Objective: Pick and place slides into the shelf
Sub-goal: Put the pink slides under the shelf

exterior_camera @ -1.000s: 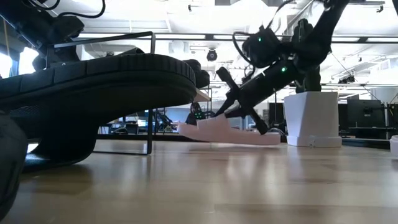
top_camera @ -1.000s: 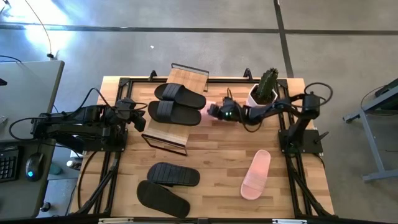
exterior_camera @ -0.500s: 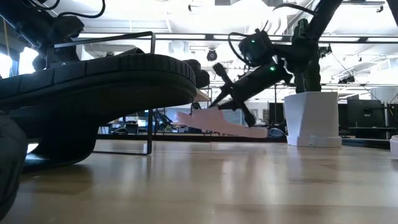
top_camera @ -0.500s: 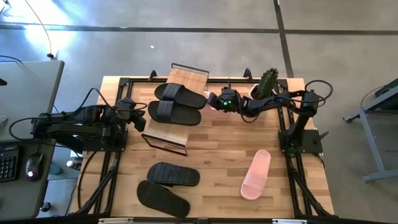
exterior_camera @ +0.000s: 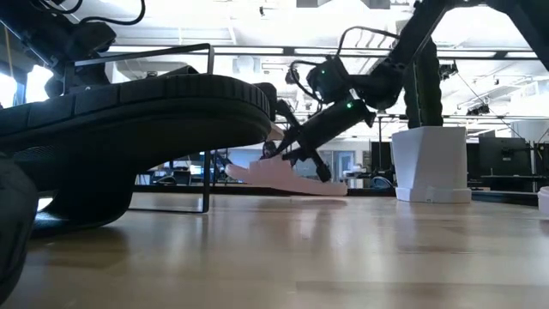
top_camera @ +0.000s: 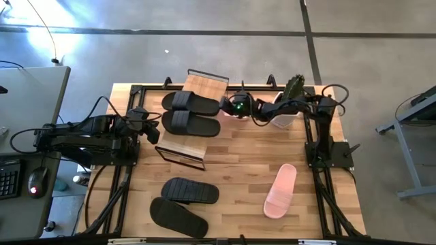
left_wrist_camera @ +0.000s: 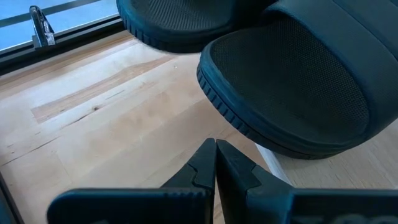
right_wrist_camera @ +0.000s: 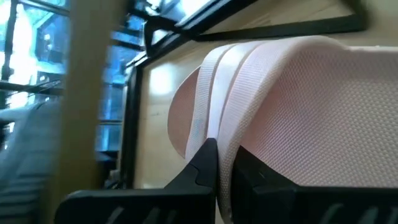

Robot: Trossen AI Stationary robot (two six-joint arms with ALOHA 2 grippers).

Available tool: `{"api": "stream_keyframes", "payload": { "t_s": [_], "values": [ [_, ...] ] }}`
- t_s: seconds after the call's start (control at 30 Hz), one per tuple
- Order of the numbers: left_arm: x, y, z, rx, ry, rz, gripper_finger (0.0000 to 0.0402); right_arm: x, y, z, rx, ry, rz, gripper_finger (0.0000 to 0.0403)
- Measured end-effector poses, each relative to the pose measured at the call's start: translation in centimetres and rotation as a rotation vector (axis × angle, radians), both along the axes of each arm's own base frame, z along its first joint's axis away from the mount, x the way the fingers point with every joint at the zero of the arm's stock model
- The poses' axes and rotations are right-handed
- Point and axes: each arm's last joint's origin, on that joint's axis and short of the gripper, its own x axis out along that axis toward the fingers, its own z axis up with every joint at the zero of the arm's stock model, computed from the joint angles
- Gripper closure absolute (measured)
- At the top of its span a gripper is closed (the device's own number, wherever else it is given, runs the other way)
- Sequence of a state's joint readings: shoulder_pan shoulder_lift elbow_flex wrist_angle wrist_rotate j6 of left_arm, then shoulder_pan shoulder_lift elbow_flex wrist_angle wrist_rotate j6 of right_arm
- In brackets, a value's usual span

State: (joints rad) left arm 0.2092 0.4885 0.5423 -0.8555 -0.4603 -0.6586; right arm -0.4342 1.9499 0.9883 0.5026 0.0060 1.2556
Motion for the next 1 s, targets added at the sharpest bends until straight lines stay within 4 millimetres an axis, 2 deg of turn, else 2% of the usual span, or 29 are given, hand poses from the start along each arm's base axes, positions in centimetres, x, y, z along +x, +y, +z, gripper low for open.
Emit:
{"api": "stream_keyframes", "payload": {
  "t_s": [0.13, 0.33, 0.53, 0.67, 0.83, 1.0],
  "values": [
    [0.0, 0.0, 0.0, 0.000, 0.000, 0.000, 0.0401, -0.8, -0.5, -0.7, 0.011, 0.032, -0.020, 0.0403],
    [0.0, 0.0, 0.0, 0.010, -0.001, 0.019, 0.0401, -0.9, -1.2, -0.3, -0.001, -0.011, -0.004, 0.0403],
    [0.0, 0.6, 0.4, 0.166, 0.010, 0.185, 0.0401, -1.5, -2.1, -0.4, 0.022, -0.011, -0.012, 0.0403],
    [0.4, 0.8, 1.0, 0.230, -0.046, 0.203, 0.0401, -1.7, -2.5, -0.4, 0.032, -0.014, -0.009, 0.0403],
    [0.5, 1.1, 1.2, 0.270, -0.056, 0.271, 0.0401, -1.8, -2.7, -0.4, 0.037, -0.017, 0.002, 0.0403],
    [0.4, 2.3, 1.0, 0.233, -0.037, 0.357, 0.0401, -1.9, -2.9, -0.4, 0.042, -0.019, 0.011, 0.0403]
  ]
}}
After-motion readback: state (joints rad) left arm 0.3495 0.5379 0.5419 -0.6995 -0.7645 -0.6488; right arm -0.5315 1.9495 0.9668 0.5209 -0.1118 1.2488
